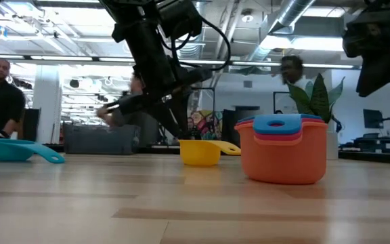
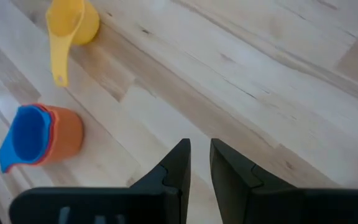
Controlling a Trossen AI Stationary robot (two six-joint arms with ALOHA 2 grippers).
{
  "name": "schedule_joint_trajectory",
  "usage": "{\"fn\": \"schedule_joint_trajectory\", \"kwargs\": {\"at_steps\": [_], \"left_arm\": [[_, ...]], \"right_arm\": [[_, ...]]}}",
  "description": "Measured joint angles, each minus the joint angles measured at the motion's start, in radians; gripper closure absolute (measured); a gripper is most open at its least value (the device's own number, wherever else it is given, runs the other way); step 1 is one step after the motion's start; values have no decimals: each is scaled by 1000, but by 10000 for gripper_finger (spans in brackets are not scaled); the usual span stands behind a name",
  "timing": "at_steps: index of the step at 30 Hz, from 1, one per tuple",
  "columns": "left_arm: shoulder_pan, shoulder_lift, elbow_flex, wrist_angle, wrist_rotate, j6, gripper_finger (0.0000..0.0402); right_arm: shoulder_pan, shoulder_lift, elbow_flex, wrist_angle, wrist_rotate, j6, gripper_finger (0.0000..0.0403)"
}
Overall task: Nest measuring cups in basket
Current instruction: Stack the yellow measuring cup on top of the blue measuring cup
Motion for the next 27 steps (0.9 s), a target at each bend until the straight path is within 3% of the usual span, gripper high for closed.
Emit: {"fn": "schedule_joint_trajectory", "kwargs": {"at_steps": [8, 23, 27], "left_arm": [[-25, 0, 0, 3, 54, 22, 321], [-36, 84, 0, 61, 66, 29, 322], [-36, 84, 0, 65, 67, 30, 337]], "right_arm": [[1, 1, 0, 1, 3, 67, 317], [3, 0, 0, 5, -3, 70, 317], [2, 0, 0, 6, -2, 70, 317]]}}
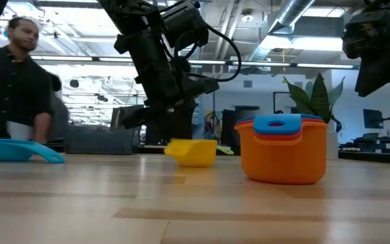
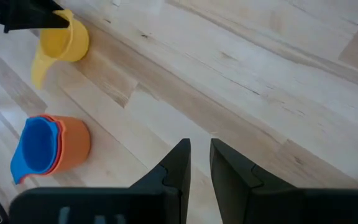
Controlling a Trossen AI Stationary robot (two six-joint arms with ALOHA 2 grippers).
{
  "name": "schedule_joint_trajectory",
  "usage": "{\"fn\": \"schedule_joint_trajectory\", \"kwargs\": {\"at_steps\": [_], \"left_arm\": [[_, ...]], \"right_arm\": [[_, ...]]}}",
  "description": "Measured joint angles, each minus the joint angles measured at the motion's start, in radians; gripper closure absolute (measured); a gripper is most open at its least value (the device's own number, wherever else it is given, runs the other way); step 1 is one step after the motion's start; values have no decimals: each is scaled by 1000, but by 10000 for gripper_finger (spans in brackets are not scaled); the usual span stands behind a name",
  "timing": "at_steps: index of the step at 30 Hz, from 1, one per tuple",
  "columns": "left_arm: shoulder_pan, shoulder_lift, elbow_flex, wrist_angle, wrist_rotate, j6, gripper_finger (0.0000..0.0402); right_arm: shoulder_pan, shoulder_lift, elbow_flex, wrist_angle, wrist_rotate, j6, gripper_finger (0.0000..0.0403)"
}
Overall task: Nest measuring cups in basket
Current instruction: Stack the yellow measuring cup on top of the blue measuring cup
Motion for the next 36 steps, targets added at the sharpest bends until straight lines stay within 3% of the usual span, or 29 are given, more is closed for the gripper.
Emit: {"fn": "schedule_joint_trajectory", "kwargs": {"at_steps": [6, 16, 27, 36], "left_arm": [[3, 0, 0, -1, 13, 36, 394], [8, -12, 19, -19, 121, 128, 399], [-41, -26, 288, -114, 99, 341, 400], [-63, -26, 445, -233, 23, 318, 401]], "right_arm": [[0, 0, 0, 15, 0, 12, 317], [0, 1, 0, 47, 3, 41, 317], [51, 69, 0, 103, 2, 117, 317], [171, 129, 0, 105, 29, 255, 317]]}}
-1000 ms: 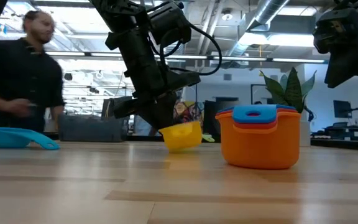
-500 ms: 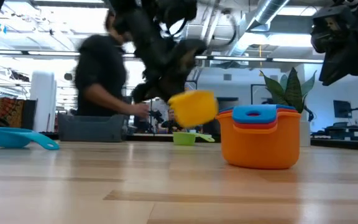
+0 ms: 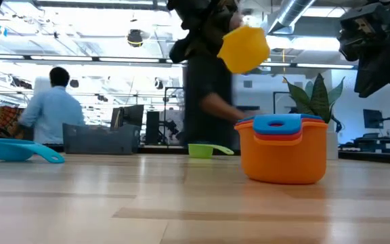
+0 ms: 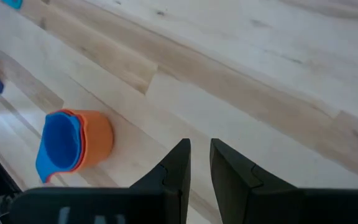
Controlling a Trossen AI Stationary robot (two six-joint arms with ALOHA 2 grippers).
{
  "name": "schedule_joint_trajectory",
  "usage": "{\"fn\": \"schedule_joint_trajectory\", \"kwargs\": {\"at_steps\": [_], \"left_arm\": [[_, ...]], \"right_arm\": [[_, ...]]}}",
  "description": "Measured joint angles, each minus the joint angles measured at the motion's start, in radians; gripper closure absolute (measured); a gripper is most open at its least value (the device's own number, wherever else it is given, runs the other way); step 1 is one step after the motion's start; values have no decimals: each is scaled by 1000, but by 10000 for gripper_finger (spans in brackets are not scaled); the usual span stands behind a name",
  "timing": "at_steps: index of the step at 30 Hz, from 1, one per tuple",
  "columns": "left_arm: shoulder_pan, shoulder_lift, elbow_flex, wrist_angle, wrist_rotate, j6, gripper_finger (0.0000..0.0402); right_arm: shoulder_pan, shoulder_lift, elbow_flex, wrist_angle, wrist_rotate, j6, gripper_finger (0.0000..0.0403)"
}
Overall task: Nest measuring cups in basket
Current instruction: Stack the yellow measuring cup on top of the blue measuring cup
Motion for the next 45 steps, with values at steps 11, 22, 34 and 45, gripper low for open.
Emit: {"fn": "schedule_joint_trajectory", "kwargs": {"at_steps": [11, 22, 34, 45], "left_arm": [[-76, 7, 10, 7, -53, -95, 401], [-140, 44, 7, 60, -96, -125, 401], [-177, 91, 1, 52, -141, -147, 401], [-198, 145, 2, 59, -143, -175, 401]], "right_arm": [[120, 21, 1, 44, 94, 117, 317], [124, 33, 1, 42, 105, 129, 317], [122, 32, 1, 44, 101, 103, 317], [122, 32, 1, 48, 101, 103, 317]]}}
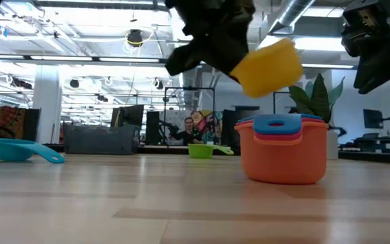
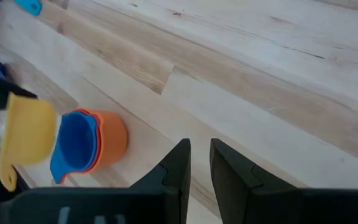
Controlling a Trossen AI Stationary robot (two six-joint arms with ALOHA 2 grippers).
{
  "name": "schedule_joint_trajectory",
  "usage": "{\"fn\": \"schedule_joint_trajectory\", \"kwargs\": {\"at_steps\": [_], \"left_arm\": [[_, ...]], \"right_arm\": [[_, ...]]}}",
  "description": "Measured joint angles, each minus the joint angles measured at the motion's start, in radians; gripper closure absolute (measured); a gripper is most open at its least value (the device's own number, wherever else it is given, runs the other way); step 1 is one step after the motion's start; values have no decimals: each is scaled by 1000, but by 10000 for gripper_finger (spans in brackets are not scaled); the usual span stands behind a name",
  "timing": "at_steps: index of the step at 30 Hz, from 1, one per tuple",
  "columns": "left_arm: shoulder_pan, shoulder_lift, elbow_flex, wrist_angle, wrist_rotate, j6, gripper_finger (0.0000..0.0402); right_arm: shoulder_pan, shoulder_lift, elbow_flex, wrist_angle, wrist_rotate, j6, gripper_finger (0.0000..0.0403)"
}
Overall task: Nest measuring cups in basket
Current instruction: Stack the yellow measuring cup on top of the blue measuring cup
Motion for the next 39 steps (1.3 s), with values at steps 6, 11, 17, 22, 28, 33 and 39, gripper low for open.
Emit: {"fn": "schedule_joint_trajectory", "kwargs": {"at_steps": [6, 11, 17, 22, 28, 33, 39], "left_arm": [[-7, 34, -1, -6, 0, -24, 401], [-12, 50, -1, -11, 10, -33, 401], [-15, 53, -1, -11, 12, -45, 401], [-15, 53, -1, -11, 12, -48, 401], [-15, 53, -1, -12, 24, -48, 401], [-15, 53, -1, -11, 37, -44, 401], [-15, 53, 6, -16, 53, -67, 401]], "right_arm": [[0, 0, 0, 12, 0, 0, 317], [1, 6, 0, 16, -2, 0, 317], [1, 8, 0, 18, -4, 0, 317], [1, 8, 0, 17, -4, 0, 317], [1, 8, 0, 17, -5, 1, 317], [1, 8, 0, 17, -4, 1, 317], [0, 8, 0, 17, -2, -1, 317]]}}
